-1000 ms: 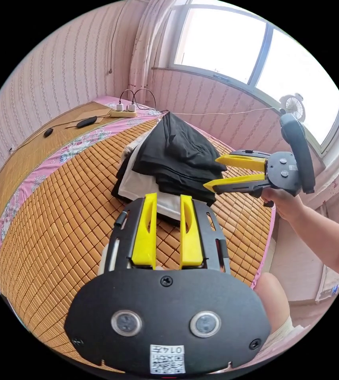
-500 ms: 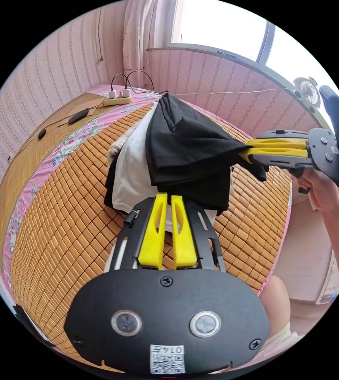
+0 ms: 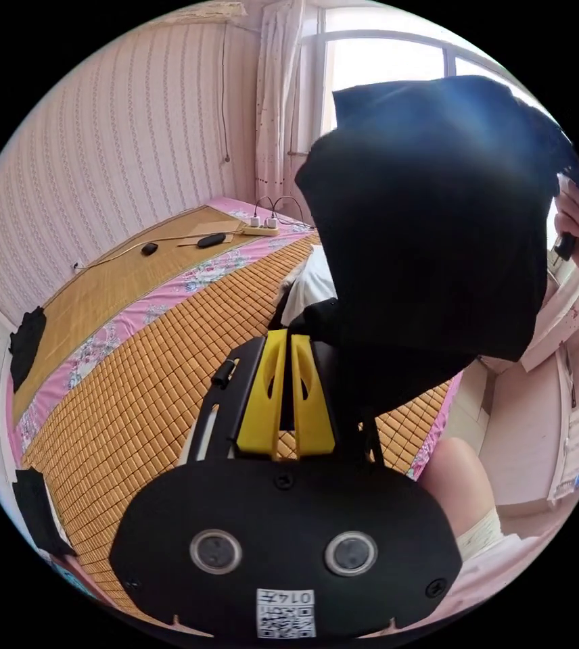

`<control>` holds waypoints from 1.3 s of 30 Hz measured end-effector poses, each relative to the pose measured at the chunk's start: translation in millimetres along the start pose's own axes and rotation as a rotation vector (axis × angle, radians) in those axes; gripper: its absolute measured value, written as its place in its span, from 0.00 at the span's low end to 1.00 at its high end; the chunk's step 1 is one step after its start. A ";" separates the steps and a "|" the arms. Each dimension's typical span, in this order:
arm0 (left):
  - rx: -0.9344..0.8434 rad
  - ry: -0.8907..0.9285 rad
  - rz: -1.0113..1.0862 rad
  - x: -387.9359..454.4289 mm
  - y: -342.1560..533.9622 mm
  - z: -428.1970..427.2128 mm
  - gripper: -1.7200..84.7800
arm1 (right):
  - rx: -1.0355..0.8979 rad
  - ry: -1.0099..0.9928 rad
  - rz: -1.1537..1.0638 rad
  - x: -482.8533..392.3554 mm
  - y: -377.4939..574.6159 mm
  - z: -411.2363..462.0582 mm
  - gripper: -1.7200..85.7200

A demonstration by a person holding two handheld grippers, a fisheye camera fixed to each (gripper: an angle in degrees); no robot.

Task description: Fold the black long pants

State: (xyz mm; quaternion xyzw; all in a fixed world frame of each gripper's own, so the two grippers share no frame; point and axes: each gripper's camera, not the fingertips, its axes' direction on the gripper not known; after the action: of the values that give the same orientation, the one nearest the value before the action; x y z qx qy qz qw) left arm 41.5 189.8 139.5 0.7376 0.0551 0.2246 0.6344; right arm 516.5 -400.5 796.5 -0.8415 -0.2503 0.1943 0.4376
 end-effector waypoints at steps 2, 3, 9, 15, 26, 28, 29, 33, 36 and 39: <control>0.006 -0.035 -0.020 -29.1 42.3 -45.9 0.01 | 0.045 -0.068 -0.028 -28.4 -8.1 -1.6 0.02; 0.003 -0.068 -0.041 -50.2 73.3 -78.7 0.01 | 0.068 -0.108 -0.038 -45.6 -10.6 0.6 0.02; 0.010 -0.228 -0.195 -147.2 240.6 -259.7 0.01 | 0.017 -0.154 0.141 -71.0 47.3 39.1 0.02; -0.069 -0.361 -0.516 -222.8 422.8 -359.3 0.01 | -0.368 -0.027 0.427 -58.0 188.2 132.0 0.03; -0.104 -0.380 -0.683 -275.9 553.2 -380.1 0.01 | -0.410 0.139 0.502 -57.9 187.7 149.9 0.03; 0.006 -0.383 -0.670 -292.5 542.7 -419.6 0.01 | -0.316 0.182 0.525 -39.5 168.8 125.7 0.03; 0.023 -0.379 -0.671 -297.0 541.0 -429.4 0.01 | -0.270 0.210 0.533 -27.8 159.9 109.7 0.03; 0.059 -0.368 -0.675 -318.8 548.2 -487.3 0.01 | -0.288 0.320 0.531 1.3 159.4 77.7 0.02; 0.095 -0.359 -0.701 -325.2 571.8 -511.5 0.01 | -0.364 0.335 0.564 11.5 185.5 77.1 0.02; 0.117 -0.307 -0.766 -329.8 598.0 -516.8 0.01 | -0.423 0.321 0.643 17.2 220.3 89.5 0.02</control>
State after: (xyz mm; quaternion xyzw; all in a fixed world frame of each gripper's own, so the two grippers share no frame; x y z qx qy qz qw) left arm -582.2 427.0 676.4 0.7234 0.2429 -0.1437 0.6301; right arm 536.7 -441.4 562.5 -0.9678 0.0621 0.1316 0.2055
